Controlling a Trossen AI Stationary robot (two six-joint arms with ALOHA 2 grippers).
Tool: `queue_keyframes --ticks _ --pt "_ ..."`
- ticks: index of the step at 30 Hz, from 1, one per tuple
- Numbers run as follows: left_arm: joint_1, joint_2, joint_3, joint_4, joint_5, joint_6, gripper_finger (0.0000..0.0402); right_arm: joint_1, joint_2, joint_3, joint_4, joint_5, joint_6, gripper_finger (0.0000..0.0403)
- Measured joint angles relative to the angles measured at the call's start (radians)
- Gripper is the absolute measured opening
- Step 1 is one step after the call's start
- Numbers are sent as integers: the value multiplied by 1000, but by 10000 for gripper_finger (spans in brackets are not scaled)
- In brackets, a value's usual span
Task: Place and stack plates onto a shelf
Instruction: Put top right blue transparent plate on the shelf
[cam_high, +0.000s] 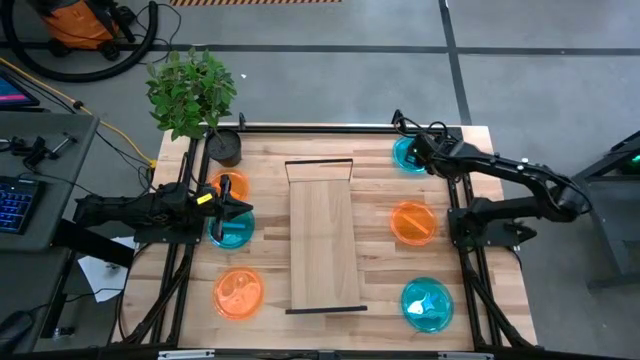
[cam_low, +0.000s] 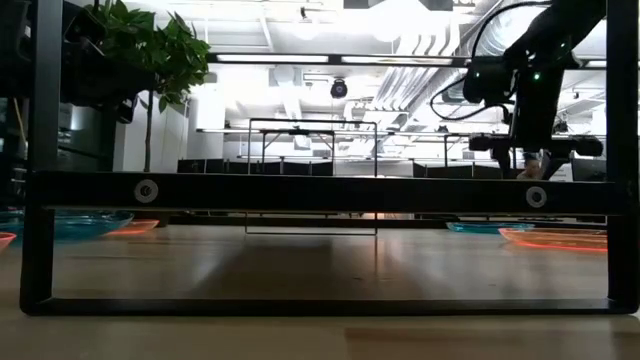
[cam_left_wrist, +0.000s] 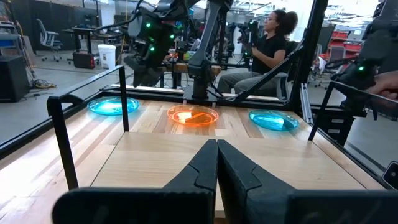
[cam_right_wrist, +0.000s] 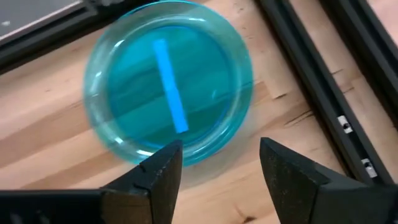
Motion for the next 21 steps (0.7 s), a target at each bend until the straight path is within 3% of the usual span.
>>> queue_keyframes --ticks 7,12,16,21 --pt "0 0 0 0 0 0 0 -65 46 0 5 -29 39 197" --pt "0 0 0 0 0 0 0 -129 64 -10 69 -103 -38 197" --pt "0 0 0 0 0 0 0 -186 63 -112 212 -207 -32 197" --pt "0 0 0 0 0 0 0 -206 38 -218 358 -239 43 197"
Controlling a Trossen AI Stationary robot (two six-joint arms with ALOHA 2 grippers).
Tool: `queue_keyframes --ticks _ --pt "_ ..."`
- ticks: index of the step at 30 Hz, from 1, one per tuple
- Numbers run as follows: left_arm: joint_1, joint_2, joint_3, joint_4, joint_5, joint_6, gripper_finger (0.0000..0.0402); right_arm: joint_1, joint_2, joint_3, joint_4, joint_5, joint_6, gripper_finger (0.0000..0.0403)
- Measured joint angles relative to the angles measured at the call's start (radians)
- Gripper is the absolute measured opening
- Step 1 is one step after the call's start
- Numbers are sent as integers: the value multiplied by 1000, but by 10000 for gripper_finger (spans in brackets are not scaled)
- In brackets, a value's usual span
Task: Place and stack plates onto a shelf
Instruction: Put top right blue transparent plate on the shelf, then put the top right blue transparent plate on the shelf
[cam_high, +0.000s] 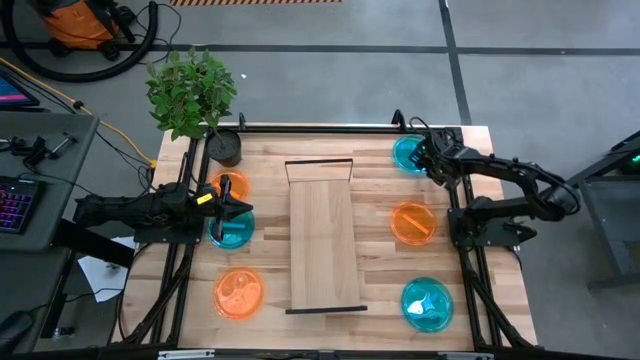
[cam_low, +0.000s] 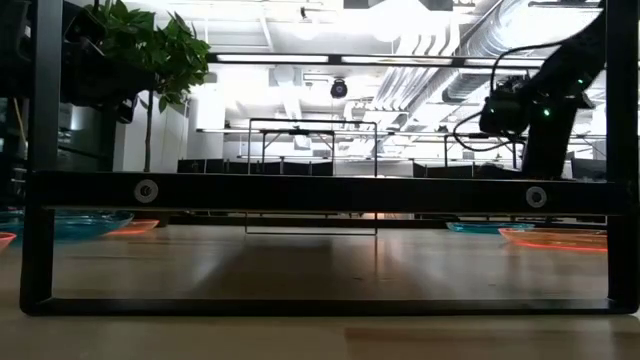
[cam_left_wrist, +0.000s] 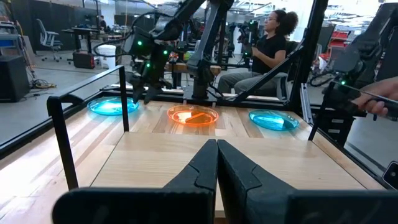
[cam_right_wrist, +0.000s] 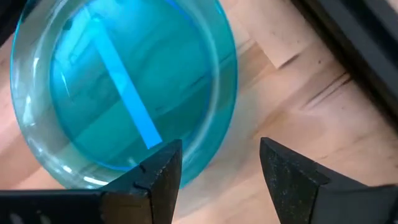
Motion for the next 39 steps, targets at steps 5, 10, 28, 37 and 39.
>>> queue_keyframes --ticks 5,10,28,37,39 --pt "0 0 0 0 0 0 0 0 -3 -54 117 14 52 197" --pt "0 0 0 0 0 0 0 -3 -3 -81 178 47 90 192" --pt "0 0 0 0 0 0 0 -26 -110 -98 209 -35 -119 3" --pt "0 0 0 0 0 0 0 -16 -443 -98 -43 -132 -259 0" --pt "0 0 0 0 0 0 0 -16 -506 -98 -77 -153 -260 0"
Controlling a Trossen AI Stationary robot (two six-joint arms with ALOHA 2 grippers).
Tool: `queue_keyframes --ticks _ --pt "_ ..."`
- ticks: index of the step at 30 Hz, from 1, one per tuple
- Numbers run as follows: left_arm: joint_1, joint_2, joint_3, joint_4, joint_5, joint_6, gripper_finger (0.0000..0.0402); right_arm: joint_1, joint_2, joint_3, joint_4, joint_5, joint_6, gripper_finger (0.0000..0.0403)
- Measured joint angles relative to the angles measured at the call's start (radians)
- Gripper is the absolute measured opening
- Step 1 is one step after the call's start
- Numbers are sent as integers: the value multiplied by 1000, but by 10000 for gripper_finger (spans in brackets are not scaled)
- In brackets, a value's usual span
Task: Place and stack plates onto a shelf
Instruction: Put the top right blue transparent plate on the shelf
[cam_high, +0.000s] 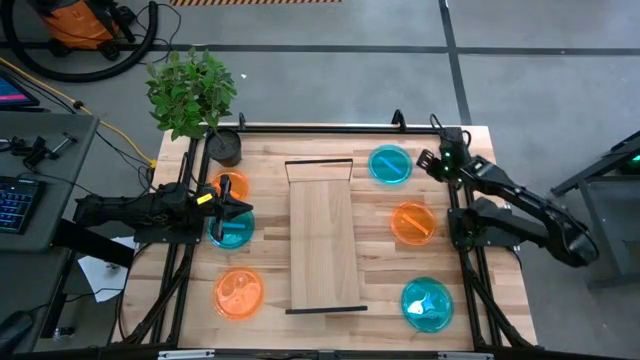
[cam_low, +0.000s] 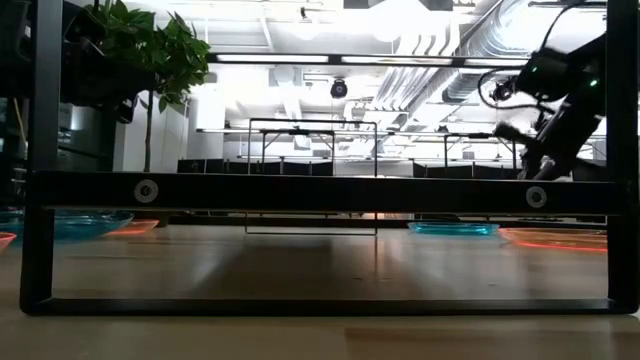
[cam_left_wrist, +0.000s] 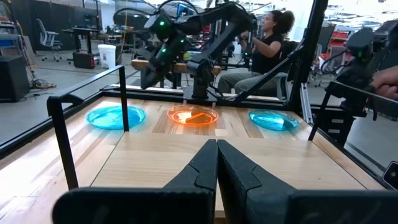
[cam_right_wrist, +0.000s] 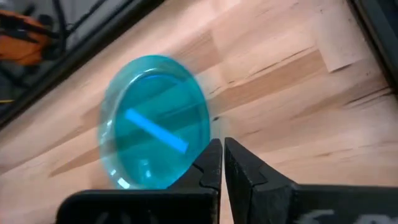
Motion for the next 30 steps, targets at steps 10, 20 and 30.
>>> queue_keyframes --ticks 10,20,30 --pt "0 0 0 0 0 0 0 0 -11 1 38 -62 -47 13" --pt "0 0 0 0 0 0 0 0 319 2 311 -10 -85 163" --pt "0 0 0 0 0 0 0 1 583 3 502 -8 -87 181"
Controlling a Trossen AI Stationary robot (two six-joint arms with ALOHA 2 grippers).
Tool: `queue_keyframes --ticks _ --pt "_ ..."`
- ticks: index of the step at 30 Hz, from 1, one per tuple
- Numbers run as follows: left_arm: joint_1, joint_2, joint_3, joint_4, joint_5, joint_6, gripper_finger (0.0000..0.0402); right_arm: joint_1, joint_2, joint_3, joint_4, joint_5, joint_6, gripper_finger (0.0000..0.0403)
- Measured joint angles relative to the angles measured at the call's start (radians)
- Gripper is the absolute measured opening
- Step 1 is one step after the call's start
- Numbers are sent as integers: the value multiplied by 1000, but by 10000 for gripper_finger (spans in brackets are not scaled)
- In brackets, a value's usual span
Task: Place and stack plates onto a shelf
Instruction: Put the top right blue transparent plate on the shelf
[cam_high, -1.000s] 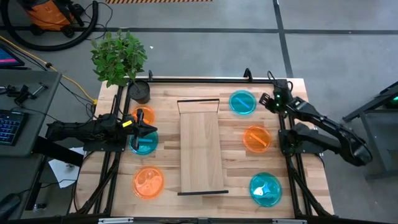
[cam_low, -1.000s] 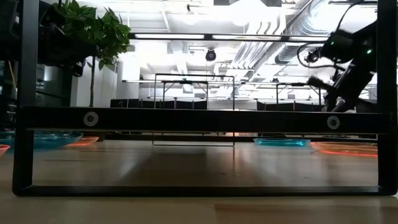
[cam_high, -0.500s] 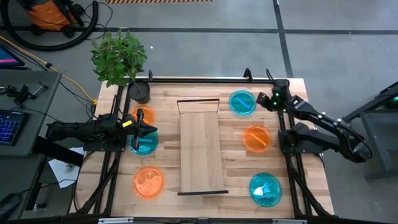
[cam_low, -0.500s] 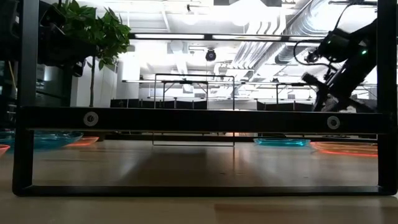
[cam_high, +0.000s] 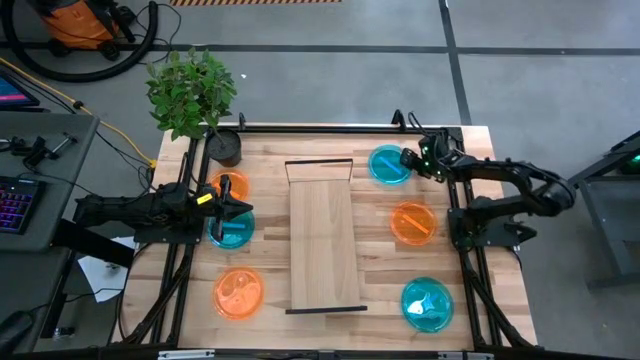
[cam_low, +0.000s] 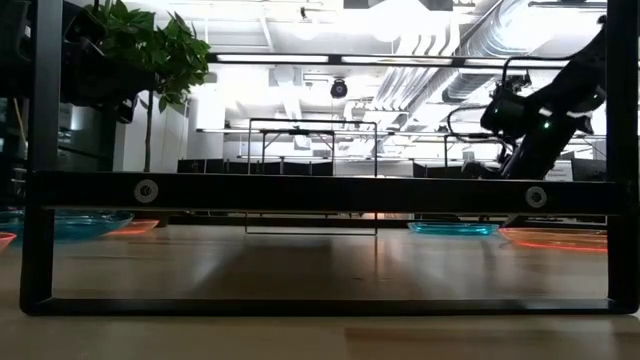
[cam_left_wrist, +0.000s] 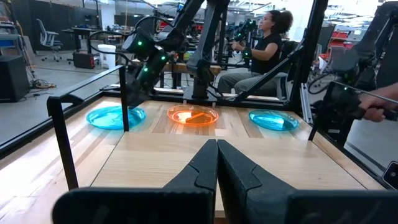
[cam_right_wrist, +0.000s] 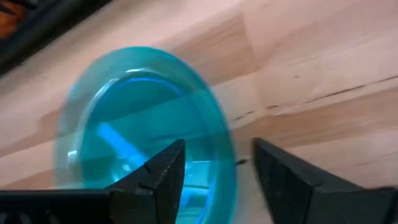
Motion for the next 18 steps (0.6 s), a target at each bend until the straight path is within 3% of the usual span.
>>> queue_keyframes --ticks 7,10,13,18 --pt "0 0 0 0 0 0 0 51 88 4 87 50 5 167" --pt "0 0 0 0 0 0 0 68 111 4 91 76 34 111" --pt "0 0 0 0 0 0 0 70 119 2 88 78 60 27" --pt "0 0 0 0 0 0 0 42 58 -2 79 -20 58 6"
